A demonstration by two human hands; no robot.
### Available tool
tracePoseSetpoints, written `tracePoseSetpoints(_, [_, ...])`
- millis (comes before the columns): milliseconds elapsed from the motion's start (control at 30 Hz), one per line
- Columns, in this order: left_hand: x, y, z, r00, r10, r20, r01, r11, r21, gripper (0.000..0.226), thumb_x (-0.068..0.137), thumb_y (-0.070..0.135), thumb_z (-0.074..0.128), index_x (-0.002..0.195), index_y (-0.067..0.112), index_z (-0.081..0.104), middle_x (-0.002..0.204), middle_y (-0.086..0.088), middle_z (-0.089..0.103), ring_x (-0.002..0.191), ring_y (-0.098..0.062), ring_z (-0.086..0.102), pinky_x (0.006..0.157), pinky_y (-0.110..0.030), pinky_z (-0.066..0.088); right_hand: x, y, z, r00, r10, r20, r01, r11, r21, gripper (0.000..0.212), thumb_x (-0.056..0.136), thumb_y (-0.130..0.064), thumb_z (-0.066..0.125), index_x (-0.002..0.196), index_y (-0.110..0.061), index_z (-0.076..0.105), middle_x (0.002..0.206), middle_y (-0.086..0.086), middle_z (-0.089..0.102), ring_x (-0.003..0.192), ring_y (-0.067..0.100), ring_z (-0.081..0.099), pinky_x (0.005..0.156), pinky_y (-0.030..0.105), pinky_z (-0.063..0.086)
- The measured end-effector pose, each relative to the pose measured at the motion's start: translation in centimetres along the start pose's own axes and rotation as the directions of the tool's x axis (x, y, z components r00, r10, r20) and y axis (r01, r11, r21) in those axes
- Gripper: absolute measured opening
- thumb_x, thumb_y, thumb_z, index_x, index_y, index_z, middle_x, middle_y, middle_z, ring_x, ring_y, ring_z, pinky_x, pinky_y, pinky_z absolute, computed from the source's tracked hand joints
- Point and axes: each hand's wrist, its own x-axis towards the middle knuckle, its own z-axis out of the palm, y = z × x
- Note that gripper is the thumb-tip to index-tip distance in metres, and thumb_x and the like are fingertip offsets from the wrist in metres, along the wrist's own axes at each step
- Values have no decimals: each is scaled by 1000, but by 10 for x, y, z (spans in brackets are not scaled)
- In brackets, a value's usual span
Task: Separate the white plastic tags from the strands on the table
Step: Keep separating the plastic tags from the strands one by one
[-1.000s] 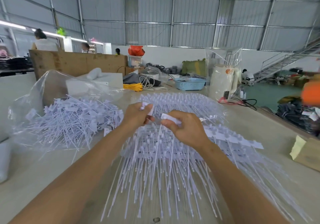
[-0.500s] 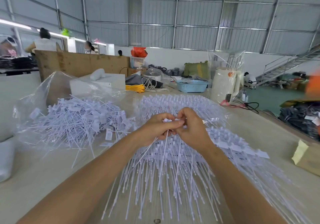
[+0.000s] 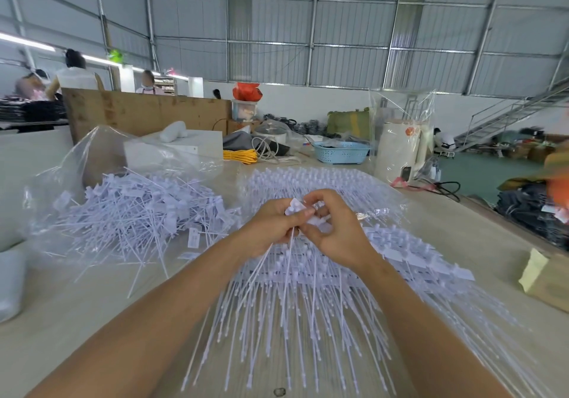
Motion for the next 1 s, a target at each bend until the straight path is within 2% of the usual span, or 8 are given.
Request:
tracePoseSetpoints(100, [1,3,1,990,105,-90,-98,993,72,17,94,24,57,80,15,62,56,7,59,48,-4,50,45,-15,37,1,4,-3,995,96,-30,-96,995,-22,29,83,-22,69,108,-15,54,103,-5,55,89,1,51,73,5,37])
tracePoseSetpoints(200, [2,2,8,968,220,-120,-198,965,173,19,95,19,57,84,4,60,48,8,61,44,1,55,45,-12,39,0,9,-6,978,192,84,-188,981,-52,25,91,-35,56,96,-11,63,94,3,67,89,19,60,78,30,46])
tracePoseSetpoints(333, [5,0,13,943,267,-199,-225,951,212,22,94,17,58,72,14,58,50,6,60,46,-4,56,46,-14,40,3,9,-13,978,157,136,-128,971,-200,31,96,-34,47,95,-9,65,87,13,68,82,28,62,76,39,47])
tracePoseSetpoints(533, [3,-5,13,973,186,-137,-162,972,169,27,91,20,62,66,11,61,50,0,59,36,-6,46,39,-16,36,1,12,-13,987,109,118,-66,946,-319,22,95,-25,53,106,-11,65,89,11,68,82,27,61,73,34,48])
tracePoseSetpoints(700, [5,-8,13,968,97,-231,-58,984,169,41,88,26,67,53,8,56,37,1,49,32,-8,39,37,-16,28,-1,10,-12,988,28,154,50,875,-482,34,93,-37,53,120,-20,64,106,7,70,92,28,64,78,34,49])
tracePoseSetpoints(833, [5,0,12,969,-74,-236,115,980,165,30,87,17,68,61,8,54,37,0,48,33,-10,38,36,-16,26,-5,7,-8,986,-110,125,163,795,-584,13,86,-17,64,97,-12,70,83,9,72,75,30,66,74,32,36])
tracePoseSetpoints(933, [-3,20,1,961,-277,-13,276,961,-25,22,89,14,62,70,8,54,36,3,42,28,-5,30,29,-14,22,-4,10,-8,981,-180,71,184,753,-632,11,73,-2,72,77,-12,68,62,5,66,56,26,62,68,33,39])
tracePoseSetpoints(1000, [-12,41,-9,941,-189,280,261,934,-245,26,90,21,55,67,10,52,36,8,39,25,-1,30,26,-11,22,-5,18,-14,992,-128,-17,96,815,-571,4,80,-6,70,81,-8,66,59,6,62,52,27,58,62,30,41])
